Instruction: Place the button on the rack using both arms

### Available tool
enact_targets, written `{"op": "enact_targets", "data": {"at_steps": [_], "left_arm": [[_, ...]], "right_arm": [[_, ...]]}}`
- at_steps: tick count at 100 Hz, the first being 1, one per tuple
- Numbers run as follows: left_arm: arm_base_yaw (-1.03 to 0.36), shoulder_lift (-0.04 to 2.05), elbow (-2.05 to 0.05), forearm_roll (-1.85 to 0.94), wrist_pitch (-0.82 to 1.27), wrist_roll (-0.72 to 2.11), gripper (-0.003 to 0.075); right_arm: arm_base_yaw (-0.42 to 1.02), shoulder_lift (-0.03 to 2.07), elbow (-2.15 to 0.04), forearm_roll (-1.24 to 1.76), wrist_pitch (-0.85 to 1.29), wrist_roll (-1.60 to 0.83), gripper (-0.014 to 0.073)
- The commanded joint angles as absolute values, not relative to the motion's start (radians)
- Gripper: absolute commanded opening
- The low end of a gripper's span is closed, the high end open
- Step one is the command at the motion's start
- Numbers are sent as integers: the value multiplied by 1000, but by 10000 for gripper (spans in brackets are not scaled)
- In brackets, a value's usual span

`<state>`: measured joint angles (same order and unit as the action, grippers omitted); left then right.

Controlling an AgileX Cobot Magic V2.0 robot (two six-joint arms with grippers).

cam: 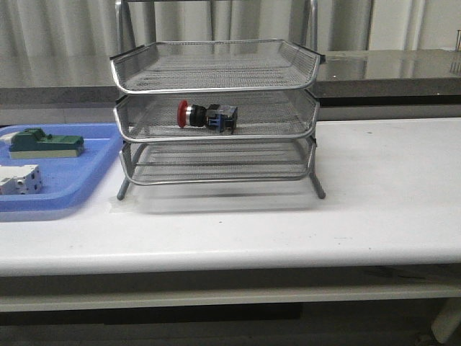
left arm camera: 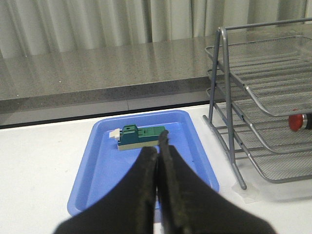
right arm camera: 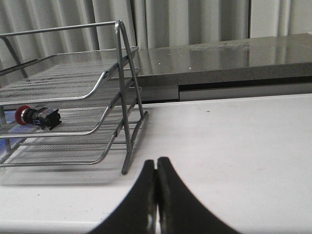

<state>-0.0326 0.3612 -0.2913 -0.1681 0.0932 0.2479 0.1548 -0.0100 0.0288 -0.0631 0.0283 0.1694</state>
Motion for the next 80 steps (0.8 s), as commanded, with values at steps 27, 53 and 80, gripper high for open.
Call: {"op": "enact_targets", "data": {"at_steps": [27,53,80], "left_arm": [[-30,292,-307,92,11,-49,4],[-30,189,-197,90,0,-49,4],[-30,78,-86,90,0,-75,4]], "right_arm": [[149,-30,11,-60,-60,167,-57],[149,-30,11,-60,-60,167,-57],[149,-30,11,-60,-60,167,-57]]}}
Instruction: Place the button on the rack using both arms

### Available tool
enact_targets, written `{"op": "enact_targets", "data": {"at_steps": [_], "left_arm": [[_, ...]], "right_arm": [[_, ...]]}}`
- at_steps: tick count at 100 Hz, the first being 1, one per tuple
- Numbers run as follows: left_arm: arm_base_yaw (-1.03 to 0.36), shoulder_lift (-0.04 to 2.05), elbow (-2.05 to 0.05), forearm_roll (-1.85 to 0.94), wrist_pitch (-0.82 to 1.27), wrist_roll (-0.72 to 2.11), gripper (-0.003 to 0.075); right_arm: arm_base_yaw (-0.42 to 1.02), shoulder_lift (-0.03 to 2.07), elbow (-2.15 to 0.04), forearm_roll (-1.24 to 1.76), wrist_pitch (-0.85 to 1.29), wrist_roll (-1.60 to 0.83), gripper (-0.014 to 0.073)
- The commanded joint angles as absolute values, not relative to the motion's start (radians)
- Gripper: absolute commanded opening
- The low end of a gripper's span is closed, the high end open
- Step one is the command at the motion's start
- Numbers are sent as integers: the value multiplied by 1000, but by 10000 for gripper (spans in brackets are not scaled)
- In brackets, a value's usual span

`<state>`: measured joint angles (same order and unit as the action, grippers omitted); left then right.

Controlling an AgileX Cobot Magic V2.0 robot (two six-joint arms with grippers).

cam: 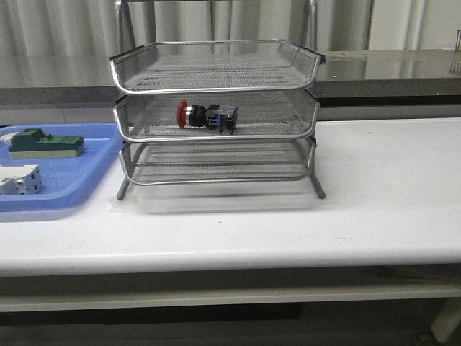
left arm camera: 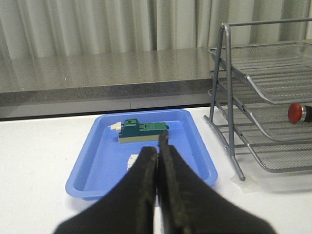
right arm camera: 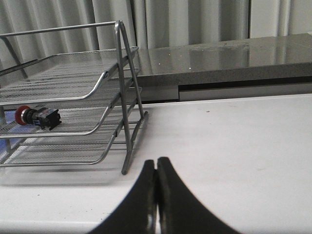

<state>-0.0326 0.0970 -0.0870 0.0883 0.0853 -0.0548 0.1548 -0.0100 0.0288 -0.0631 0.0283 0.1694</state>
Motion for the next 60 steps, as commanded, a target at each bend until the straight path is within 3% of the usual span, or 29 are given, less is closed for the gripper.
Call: {"op": "enact_targets", "data": {"at_steps": [1,60], "left_arm": [[-30,73,-80,90,0,-77,4],[-30,-40,47,101,-84,-127,4]], "right_arm": [[149,-30,11,-60,-60,167,-57],[149,-30,11,-60,-60,167,-57]]}}
